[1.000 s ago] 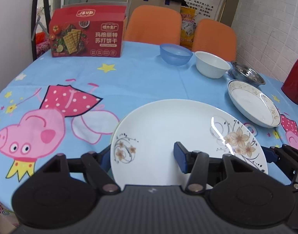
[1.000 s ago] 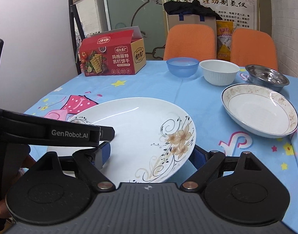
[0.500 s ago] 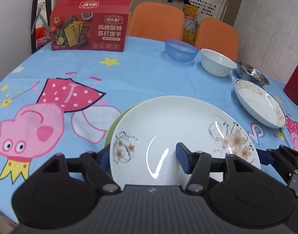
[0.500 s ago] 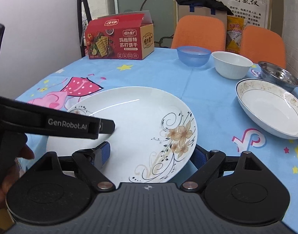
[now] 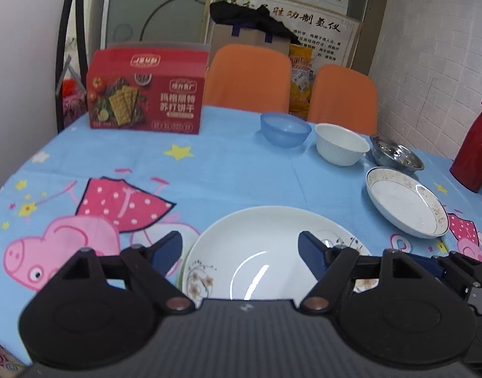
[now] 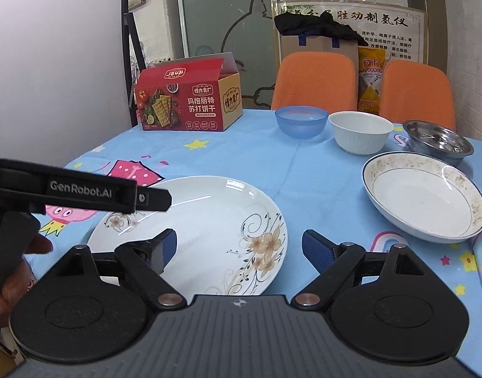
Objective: Organize plates and bowls
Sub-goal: 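Lower the floral plate onto the green plate and open both grippers, then move both grippers to the rim of the gold-rimmed white plate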
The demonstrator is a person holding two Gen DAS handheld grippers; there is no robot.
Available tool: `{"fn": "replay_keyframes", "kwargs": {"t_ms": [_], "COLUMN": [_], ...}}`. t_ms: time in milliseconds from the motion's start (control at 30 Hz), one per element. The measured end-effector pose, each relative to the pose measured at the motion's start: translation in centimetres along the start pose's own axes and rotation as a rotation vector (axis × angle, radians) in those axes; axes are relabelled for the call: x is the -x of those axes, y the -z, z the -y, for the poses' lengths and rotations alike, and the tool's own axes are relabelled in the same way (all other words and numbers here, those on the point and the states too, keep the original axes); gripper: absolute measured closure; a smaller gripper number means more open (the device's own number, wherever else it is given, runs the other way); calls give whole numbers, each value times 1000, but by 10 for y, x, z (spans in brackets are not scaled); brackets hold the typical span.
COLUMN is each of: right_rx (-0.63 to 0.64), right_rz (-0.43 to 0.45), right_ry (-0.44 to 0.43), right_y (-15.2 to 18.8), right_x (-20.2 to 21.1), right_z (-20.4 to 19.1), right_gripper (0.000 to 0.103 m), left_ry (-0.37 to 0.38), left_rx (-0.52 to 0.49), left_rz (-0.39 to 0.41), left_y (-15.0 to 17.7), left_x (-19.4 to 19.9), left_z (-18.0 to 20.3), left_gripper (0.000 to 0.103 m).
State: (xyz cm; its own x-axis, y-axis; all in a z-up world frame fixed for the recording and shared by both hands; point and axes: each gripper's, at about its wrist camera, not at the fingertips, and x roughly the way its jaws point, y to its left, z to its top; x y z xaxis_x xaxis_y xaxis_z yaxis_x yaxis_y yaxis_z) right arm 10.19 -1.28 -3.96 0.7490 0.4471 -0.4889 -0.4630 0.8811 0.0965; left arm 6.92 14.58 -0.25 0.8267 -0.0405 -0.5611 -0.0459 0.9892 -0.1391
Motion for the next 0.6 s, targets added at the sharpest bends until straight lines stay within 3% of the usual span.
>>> {"fn": "replay_keyframes", "kwargs": {"t_ms": [233, 600], "right_rx": [-21, -176], "right_rz": [15, 28], "right_ry": [1, 121], "right_y": [-1, 7], "right_x": [4, 28], "right_z": [10, 85], "right_gripper": [0, 0], "left_ry": [21, 72], "left_rx": [-36, -96], "left_rz": [-24, -83], "left_y": [-8, -10], "left_x": [-9, -30], "left_z": [24, 73], "left_gripper": [28, 27]}}
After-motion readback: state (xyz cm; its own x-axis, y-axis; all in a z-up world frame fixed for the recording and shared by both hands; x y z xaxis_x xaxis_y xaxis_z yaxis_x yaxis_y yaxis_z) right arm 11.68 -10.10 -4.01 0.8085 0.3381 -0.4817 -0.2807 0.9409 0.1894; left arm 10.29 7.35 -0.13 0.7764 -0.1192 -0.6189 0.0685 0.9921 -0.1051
